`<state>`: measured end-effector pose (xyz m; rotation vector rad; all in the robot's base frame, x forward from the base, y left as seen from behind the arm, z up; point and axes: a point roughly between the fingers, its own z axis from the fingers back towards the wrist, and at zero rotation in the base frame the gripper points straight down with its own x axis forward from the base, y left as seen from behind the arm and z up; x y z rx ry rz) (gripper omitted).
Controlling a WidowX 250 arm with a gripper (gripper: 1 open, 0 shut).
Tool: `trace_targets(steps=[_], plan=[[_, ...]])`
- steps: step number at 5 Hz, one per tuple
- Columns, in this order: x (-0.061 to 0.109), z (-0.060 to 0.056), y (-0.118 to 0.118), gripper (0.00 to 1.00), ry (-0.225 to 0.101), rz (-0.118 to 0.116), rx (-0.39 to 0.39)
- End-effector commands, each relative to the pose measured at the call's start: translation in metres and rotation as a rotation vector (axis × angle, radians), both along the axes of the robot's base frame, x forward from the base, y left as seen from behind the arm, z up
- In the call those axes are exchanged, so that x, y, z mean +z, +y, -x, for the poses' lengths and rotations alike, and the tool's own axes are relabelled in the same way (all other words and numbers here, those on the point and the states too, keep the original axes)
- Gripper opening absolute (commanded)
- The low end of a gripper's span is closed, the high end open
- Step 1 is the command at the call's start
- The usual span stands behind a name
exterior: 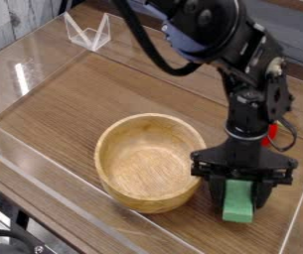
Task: Remove the green block from the brown bowl and put it on the table
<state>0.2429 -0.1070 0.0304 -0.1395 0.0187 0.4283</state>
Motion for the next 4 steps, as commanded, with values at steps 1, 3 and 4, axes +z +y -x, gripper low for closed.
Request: trace_targets(steps=[1, 3, 4], plan=[[0.017, -0.002, -0.005, 0.0, -0.039, 0.01, -0.08], [0.034, 0.019, -0.022, 0.0, -0.046, 0.01, -0.105], [0.041, 0.03, -0.034, 0.0, -0.044, 0.013, -0.06]])
